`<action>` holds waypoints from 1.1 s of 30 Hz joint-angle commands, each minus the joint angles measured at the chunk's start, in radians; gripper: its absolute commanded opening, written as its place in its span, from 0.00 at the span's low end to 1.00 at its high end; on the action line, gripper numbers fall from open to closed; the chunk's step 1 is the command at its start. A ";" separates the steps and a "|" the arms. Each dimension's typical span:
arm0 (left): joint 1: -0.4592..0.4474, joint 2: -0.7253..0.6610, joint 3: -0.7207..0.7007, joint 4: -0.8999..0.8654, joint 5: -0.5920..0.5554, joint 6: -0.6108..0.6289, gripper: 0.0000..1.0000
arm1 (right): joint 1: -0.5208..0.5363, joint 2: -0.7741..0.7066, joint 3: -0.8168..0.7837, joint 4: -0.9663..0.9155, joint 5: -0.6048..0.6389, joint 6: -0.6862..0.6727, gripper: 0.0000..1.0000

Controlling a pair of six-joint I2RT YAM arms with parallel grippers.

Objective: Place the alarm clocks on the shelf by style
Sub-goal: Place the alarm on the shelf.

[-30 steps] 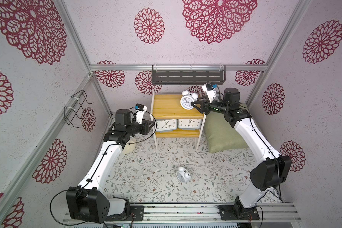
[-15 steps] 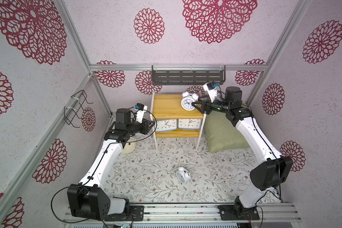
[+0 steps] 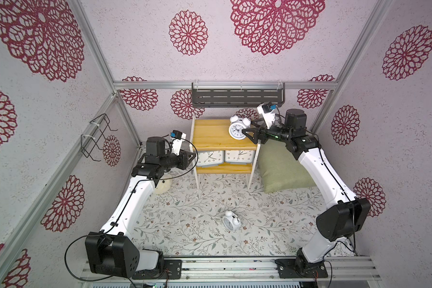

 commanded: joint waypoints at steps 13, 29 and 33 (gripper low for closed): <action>0.012 0.015 0.029 0.000 0.012 0.014 0.29 | -0.004 -0.087 -0.033 0.001 0.142 -0.069 0.83; 0.012 0.014 0.034 -0.022 0.020 0.022 0.35 | -0.003 -0.116 -0.068 0.027 0.162 -0.064 0.84; 0.012 0.001 0.043 -0.059 -0.015 0.030 0.48 | -0.003 -0.162 -0.115 0.072 0.162 -0.063 0.88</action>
